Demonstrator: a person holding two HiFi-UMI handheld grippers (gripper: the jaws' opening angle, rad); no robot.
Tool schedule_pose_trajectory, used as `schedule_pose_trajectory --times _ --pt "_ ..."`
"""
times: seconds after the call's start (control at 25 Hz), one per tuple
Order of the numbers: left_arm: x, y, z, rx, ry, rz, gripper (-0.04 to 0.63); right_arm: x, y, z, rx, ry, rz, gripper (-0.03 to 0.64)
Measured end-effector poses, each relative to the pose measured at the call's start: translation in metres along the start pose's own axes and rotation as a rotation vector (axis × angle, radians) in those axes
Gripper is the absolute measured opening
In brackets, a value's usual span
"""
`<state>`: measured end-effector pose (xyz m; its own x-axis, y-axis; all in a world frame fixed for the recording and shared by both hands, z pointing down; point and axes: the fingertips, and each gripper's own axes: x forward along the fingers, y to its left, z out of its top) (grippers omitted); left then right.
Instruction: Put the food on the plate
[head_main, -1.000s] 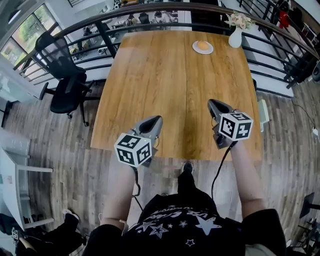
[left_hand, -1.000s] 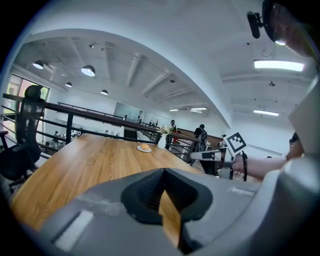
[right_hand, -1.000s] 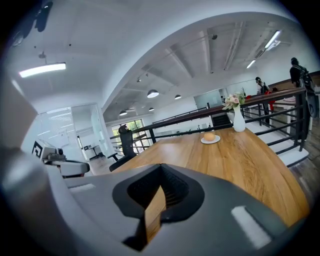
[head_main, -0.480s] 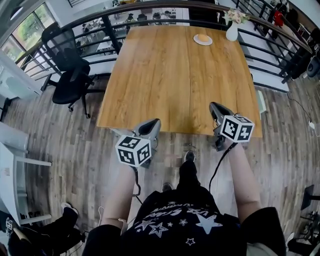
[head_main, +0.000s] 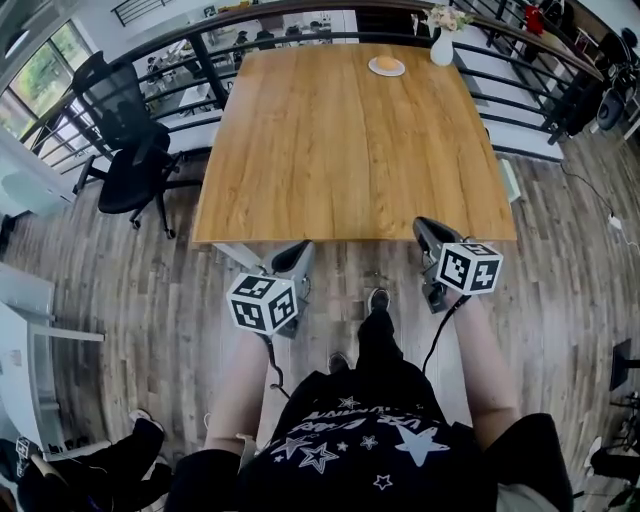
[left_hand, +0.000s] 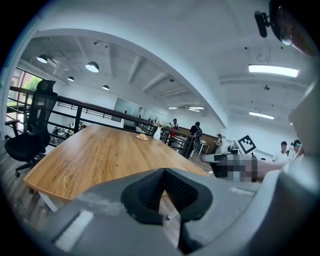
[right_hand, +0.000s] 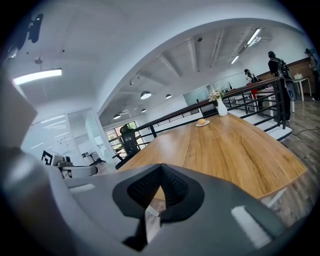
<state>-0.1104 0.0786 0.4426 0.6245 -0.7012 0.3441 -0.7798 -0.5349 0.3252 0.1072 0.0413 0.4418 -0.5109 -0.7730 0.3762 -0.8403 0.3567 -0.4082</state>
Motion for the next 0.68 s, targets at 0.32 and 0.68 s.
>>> schedule_pose_trajectory --times 0.32,0.68 --pt "-0.008 -0.013 -0.013 -0.014 0.012 -0.027 0.002 -0.024 0.006 -0.018 0.028 -0.001 -0.016 -0.002" --pt "-0.015 -0.016 -0.022 -0.036 0.02 -0.048 0.002 -0.035 0.021 -0.028 0.023 0.016 -0.019 -0.002"
